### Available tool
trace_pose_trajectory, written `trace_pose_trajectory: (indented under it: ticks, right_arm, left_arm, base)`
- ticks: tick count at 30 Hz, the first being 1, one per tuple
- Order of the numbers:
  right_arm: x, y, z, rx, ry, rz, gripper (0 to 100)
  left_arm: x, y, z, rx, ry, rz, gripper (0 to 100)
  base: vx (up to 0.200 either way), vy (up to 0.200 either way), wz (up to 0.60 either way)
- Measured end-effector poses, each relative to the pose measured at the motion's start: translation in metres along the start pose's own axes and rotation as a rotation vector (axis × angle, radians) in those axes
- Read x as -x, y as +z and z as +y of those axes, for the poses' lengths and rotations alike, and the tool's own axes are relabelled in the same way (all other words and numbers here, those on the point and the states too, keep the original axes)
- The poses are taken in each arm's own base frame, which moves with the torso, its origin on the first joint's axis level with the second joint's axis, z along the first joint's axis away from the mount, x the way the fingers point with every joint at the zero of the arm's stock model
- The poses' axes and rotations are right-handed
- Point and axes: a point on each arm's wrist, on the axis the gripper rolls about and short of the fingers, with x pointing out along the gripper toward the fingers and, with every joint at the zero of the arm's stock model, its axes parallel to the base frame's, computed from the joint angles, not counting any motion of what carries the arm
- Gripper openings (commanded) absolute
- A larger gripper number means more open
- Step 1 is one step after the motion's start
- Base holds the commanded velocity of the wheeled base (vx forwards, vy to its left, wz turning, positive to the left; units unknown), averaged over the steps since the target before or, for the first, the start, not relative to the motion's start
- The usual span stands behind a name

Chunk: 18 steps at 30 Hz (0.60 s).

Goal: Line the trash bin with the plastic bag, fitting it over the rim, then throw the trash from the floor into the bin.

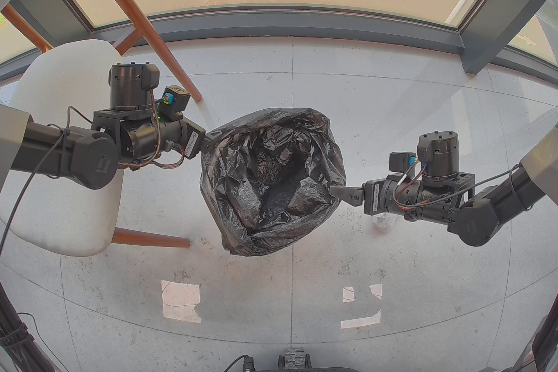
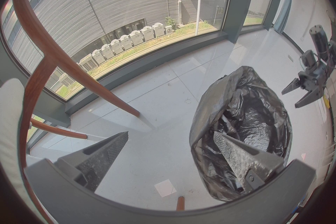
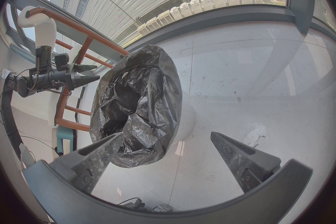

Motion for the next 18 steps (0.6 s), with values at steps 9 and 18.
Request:
trace_pose_trajectory:
  ticks: [9,18]
  right_arm:
    - [0.0,0.0,0.0,0.002,-0.001,0.0,100]
    - [-0.001,0.0,0.001,0.006,0.0,-0.001,100]
  left_arm:
    - [0.022,-0.012,-0.037,0.218,-0.093,0.07,100]
    - [0.03,-0.034,-0.062,0.507,-0.054,0.3,100]
  base:
    - [0.0,0.0,0.0]
    - [0.0,0.0,0.0]
